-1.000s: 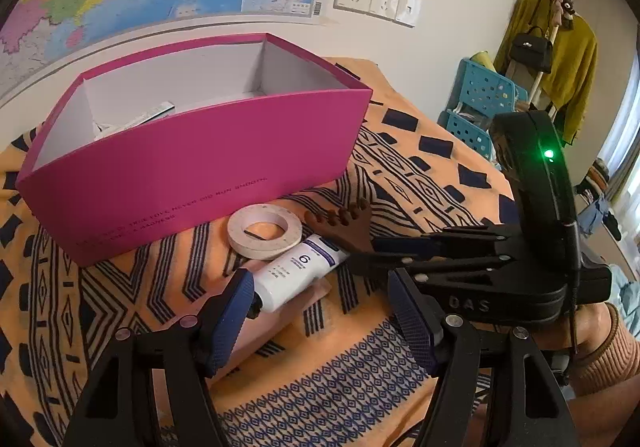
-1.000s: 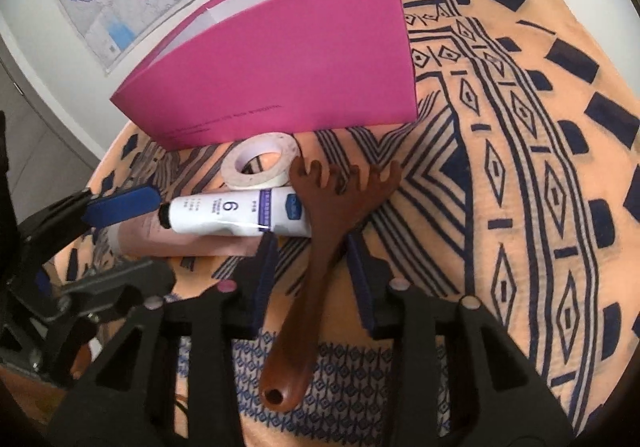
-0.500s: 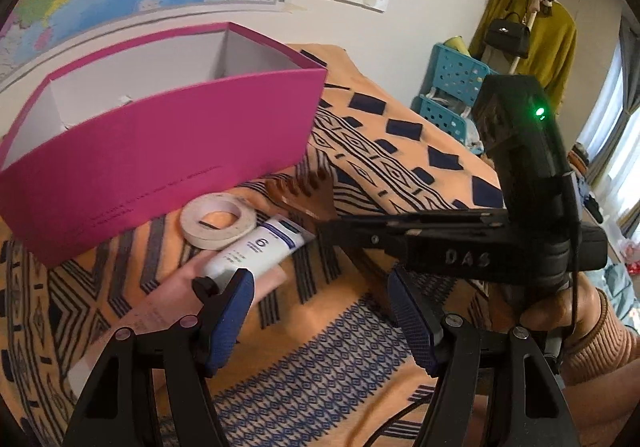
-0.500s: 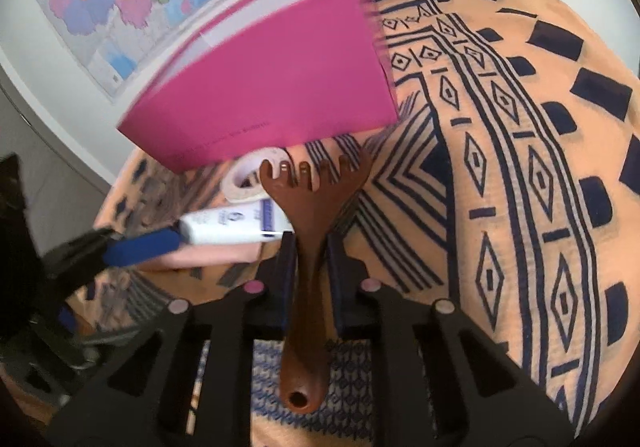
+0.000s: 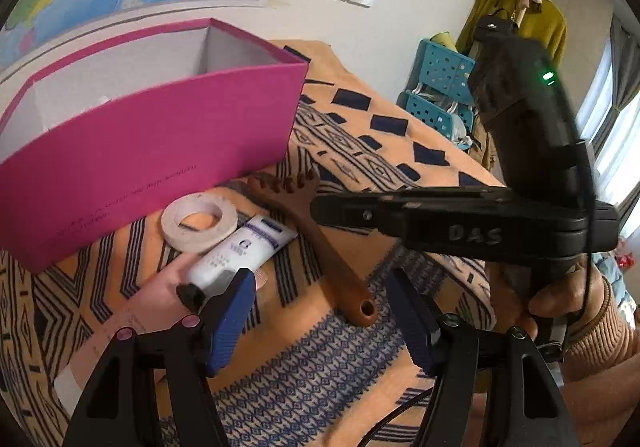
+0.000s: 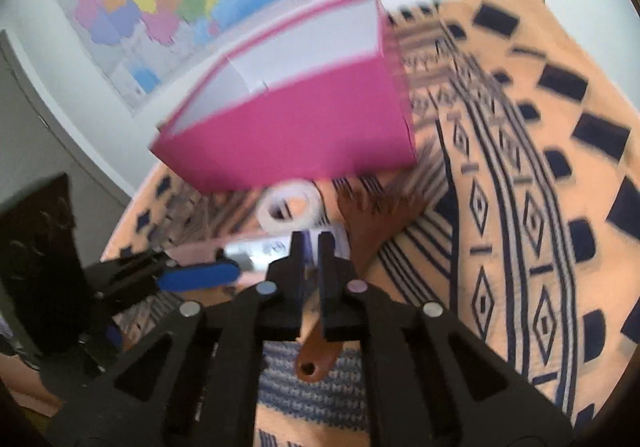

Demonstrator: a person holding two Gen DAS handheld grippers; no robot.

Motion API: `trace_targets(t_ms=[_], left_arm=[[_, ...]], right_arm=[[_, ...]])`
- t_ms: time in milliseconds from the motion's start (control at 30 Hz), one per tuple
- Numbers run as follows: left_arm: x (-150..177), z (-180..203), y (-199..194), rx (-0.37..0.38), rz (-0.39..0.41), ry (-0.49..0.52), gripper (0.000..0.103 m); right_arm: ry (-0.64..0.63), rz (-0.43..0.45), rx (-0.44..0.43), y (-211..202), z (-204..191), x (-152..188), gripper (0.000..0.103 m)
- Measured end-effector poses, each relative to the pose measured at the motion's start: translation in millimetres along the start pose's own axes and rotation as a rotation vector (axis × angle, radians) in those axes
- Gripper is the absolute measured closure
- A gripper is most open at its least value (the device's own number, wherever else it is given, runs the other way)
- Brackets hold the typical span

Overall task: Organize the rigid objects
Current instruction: 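Close the right gripper on the scratcher handle and lift it, then carry the scratcher into the magenta box and open the right gripper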

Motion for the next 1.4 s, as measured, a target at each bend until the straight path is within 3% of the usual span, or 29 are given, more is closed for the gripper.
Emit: trace_targets(t_ms=[167,400,433,467,600,867,967,1100,1400], left_arm=[[5,-2,2,0.004,-0.014,-0.001,0.034],[5,3,9,0.004,-0.027,0.016,0.034],[5,3,10,0.005,-0.032,0.015,0.034],[6,3,11,0.008,-0.035,0.012,0.034],[6,3,15,0.027,-0.046,0.006,0.034],[-12,11,39,0.092,-0.072,0.004,0.035],[-16,12,45,0.145,-0.086,-0.003,0.046],[-21,12,47,0.166,-0.090,-0.001,0.073],[-56,15,3,0.122,0.017,0.062,0.074]], right_arm=[[0.033,-0.074,0.082,20,18,13,0.071],[0.002,-0.092,0.103,36,15,11,0.072],[-0.002,-0.093,0.119,37,16,10,0.082],[-0.004,-0.094,0.122,38,16,10,0.084],[0.017,-0.078,0.091,33,20,10,0.089],[0.078,-0.008,-0.065,9,15,12,0.089],[0.074,0.000,-0.109,5,7,11,0.089],[0.051,0.004,-0.124,3,-1,8,0.089],[-0.031,0.074,-0.138,-25,-26,-17,0.089]])
Point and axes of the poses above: each gripper's, at about its wrist camera, not at the fingertips, and y roughly the way its jaws point, z to its right, x to its underside, the point moved 7 cm from there along y, roughly the way its jaws point, and after that the axes turned 9 degrees about -z, right-handed, at the moved point
